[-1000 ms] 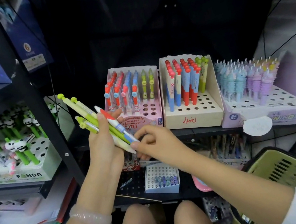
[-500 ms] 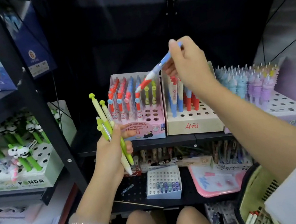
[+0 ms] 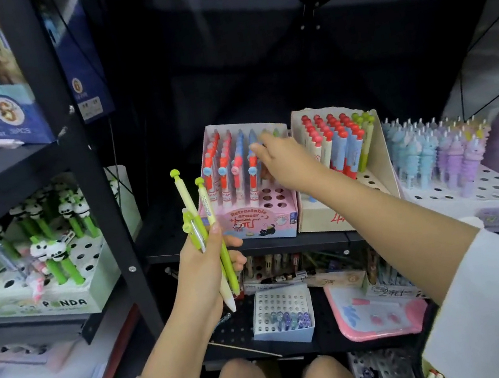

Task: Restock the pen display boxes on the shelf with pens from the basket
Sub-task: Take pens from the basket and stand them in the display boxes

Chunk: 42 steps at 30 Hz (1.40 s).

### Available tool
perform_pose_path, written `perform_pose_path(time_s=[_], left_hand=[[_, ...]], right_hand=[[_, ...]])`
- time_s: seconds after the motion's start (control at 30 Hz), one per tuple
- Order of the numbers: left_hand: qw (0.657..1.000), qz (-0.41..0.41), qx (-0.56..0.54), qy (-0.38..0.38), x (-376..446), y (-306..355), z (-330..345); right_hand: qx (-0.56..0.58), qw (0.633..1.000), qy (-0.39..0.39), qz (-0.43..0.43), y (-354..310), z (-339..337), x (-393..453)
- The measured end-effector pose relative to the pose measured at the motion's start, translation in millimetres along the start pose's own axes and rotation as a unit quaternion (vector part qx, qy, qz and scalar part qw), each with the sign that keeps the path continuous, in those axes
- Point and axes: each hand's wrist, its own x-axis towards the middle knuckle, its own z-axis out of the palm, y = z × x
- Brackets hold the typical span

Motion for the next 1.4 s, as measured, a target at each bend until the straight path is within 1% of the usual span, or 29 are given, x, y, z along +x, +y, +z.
perform_pose_path(time_s=[0.07,0.13,0.17,0.27,0.3,0.33,0.4,0.43,0.47,0.5,0.57,0.6,0.63,0.67,0.77,0.87,0.93,1.0,1.13,1.2,1.3,1.4], left_hand=[[1.0,0.0,0.001,0.003,0,-3,1],[1.0,0.003,0.004,0.002,-2,-4,3],[1.0,0.004,0.003,0.0,-3,-4,5],[1.0,0.004,-0.01,-0.007,-5,-3,7],[1.0,0.004,-0.012,-0.01,-6,-2,8],[1.0,0.006,-0.012,-0.011,-6,-2,8],[1.0,0.01,-0.012,-0.014,-7,-1,9],[1.0,0.014,-0.012,-0.017,-8,0,12],[1.0,0.017,-0.01,-0.021,-9,0,15],[1.0,0.018,-0.007,-0.025,-9,1,19],[0.999,0.019,-0.001,-0.038,-11,1,30],[0.999,0.016,-0.001,-0.048,-12,0,36],[0.998,0.013,-0.003,-0.059,-13,-1,43],[0.998,0.009,-0.006,-0.069,-14,-2,48],[0.996,-0.015,0.003,-0.093,-15,-5,63],[0.994,-0.026,0.054,-0.087,-13,-10,73],[0.994,-0.013,0.081,-0.069,-10,-13,77],[0.994,-0.006,0.083,-0.064,-7,-14,80],[0.99,0.004,0.105,-0.091,-6,-13,85],[0.986,0.007,0.123,-0.111,-6,-14,88],[0.983,0.002,0.13,-0.13,-6,-16,92],[0.983,-0.003,0.129,-0.13,-5,-19,92]], right_hand=[[0.053,0.999,-0.001,0.003,2,7,-3],[0.077,0.997,0.008,0.015,1,11,-4],[0.089,0.996,0.002,0.029,0,11,-4],[0.132,0.986,-0.052,0.087,2,11,-12],[0.138,0.985,-0.049,0.094,4,11,-16],[0.143,0.985,-0.021,0.092,4,11,-20],[0.153,0.982,0.084,0.076,3,9,-33],[0.166,0.976,0.123,0.065,1,8,-39],[0.184,0.973,0.125,0.053,-1,6,-46],[0.205,0.974,0.094,0.038,-4,4,-53],[0.248,0.969,0.002,0.021,-9,3,-67],[0.278,0.96,-0.03,0.024,-9,3,-73],[0.305,0.951,-0.041,0.031,-8,3,-77],[0.316,0.947,-0.033,0.038,-5,1,-80],[0.308,0.949,0.031,0.065,10,-13,-84],[0.338,0.93,0.116,0.083,28,-35,-84],[0.315,0.932,0.168,0.068,36,-47,-82],[0.271,0.936,0.218,0.051,43,-58,-76],[0.15,0.932,0.331,0.02,70,-80,-62],[0.089,0.938,0.334,0.033,91,-87,-59],[0.027,0.947,0.311,0.072,120,-87,-55],[0.023,0.952,0.293,0.084,133,-80,-53]])
